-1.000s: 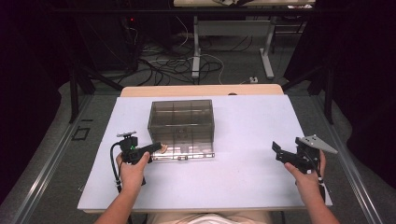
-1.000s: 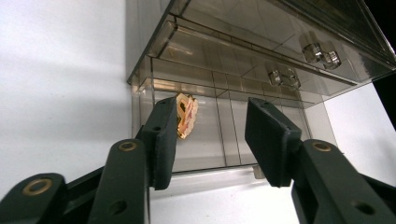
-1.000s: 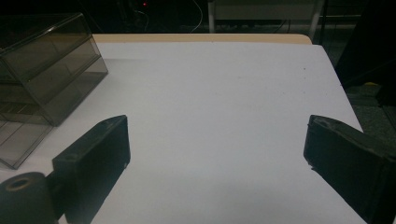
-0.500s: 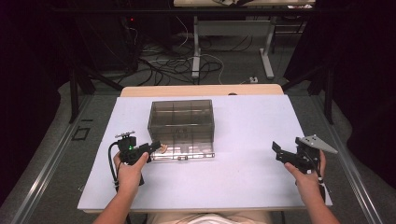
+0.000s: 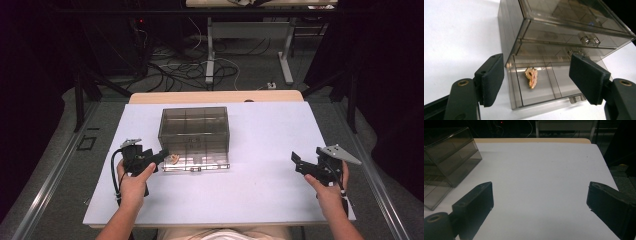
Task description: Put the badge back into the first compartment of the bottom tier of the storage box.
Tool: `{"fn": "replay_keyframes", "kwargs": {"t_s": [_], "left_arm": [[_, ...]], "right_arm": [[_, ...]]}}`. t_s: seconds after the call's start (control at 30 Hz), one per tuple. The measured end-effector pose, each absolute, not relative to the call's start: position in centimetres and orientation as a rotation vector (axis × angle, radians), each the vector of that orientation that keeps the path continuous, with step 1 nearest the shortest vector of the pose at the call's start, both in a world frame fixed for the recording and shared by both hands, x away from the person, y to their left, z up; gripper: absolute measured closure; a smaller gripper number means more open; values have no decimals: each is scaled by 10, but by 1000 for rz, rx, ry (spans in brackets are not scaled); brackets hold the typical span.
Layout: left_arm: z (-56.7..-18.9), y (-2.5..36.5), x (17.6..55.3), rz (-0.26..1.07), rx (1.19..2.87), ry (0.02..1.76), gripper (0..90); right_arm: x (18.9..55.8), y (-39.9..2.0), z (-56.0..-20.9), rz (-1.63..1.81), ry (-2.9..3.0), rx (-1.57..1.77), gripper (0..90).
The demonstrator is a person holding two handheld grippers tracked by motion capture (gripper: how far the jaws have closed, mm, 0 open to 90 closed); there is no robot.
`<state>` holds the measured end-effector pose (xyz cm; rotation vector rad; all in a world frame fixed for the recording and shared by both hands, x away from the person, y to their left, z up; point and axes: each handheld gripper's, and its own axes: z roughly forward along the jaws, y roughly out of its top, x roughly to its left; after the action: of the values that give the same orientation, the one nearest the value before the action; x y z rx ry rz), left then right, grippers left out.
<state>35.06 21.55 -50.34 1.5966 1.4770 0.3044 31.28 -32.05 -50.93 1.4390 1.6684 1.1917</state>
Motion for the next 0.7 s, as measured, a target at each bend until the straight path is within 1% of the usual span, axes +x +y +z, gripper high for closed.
{"fn": "replay_keyframes", "kwargs": {"t_s": [0.23, 0.33, 0.47, 0.7], "left_arm": [[-497, 224, 349, 334, 1587, 1429, 272], [-495, 226, 348, 354, 1590, 1426, 253], [-493, 230, 346, 350, 1593, 1416, 243], [-490, 232, 346, 329, 1598, 1392, 178]], "right_arm": [[314, -320, -511, 1199, 1653, 1428, 68], [314, -320, -511, 1197, 1665, 1429, 68], [313, -321, -510, 1188, 1670, 1436, 68], [313, -320, -511, 1197, 1663, 1450, 68]]}}
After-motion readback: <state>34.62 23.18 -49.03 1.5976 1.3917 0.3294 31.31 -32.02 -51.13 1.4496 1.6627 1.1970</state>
